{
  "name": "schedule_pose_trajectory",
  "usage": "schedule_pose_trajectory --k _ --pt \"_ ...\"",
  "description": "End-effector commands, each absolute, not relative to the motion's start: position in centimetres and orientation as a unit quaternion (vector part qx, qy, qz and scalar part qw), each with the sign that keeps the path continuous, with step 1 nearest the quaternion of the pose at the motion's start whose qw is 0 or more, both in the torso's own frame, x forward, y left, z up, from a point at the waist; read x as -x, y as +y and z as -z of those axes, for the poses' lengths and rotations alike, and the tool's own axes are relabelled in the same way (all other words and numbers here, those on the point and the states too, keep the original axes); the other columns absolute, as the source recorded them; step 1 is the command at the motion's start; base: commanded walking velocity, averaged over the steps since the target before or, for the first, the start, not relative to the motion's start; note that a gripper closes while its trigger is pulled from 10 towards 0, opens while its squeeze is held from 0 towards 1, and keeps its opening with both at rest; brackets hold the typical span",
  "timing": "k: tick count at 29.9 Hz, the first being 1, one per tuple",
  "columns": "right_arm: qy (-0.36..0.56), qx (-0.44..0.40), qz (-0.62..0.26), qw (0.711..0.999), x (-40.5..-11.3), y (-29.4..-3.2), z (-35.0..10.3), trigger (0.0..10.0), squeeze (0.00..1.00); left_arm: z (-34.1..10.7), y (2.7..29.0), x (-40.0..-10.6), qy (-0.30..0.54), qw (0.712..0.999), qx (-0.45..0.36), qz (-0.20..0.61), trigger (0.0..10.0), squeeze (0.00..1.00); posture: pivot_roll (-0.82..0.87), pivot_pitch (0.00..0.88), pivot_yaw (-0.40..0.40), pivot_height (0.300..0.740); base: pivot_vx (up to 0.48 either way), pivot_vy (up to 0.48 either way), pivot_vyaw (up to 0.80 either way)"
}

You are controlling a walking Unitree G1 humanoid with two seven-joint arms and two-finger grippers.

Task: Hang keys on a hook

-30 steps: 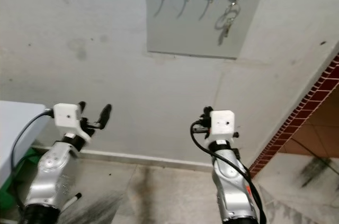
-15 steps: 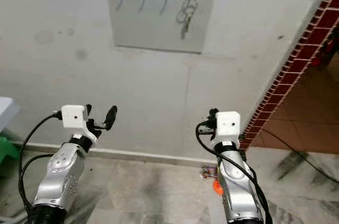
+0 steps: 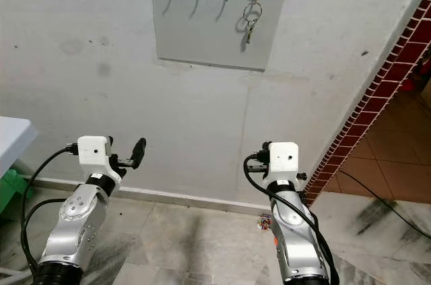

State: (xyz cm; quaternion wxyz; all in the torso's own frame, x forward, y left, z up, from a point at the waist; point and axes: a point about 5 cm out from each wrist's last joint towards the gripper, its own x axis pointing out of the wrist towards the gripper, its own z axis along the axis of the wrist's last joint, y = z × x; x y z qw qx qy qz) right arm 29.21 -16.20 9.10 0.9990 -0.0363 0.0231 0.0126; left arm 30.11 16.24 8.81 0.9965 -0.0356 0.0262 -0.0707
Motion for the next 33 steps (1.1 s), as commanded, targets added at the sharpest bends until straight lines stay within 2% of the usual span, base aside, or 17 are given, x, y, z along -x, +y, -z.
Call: schedule_pose_trajectory --k 1,12,33 --pt "0.005 0.031 -0.036 0.999 -29.0 -15.9 -9.7 10.0 0.0 -8.8 16.1 -29.8 0.029 0.995 0.024 0.09 10.0 0.0 -0.02 0.081 -0.021 0.74 0.0 0.0 0.0" --pt "-0.037 -0.001 -0.092 0.995 -27.9 -15.4 -11.2 10.0 0.0 -9.1 15.7 -28.8 0.025 0.991 -0.006 0.131 10.0 0.0 -0.02 0.088 -0.018 0.74 0.0 0.0 0.0" --pt "-0.061 -0.015 -0.104 0.993 -27.8 -15.2 -12.3 10.0 0.0 -10.6 15.4 -28.4 0.006 0.986 0.007 0.166 10.0 0.0 -0.01 0.1 -0.015 0.74 0.0 0.0 0.0"
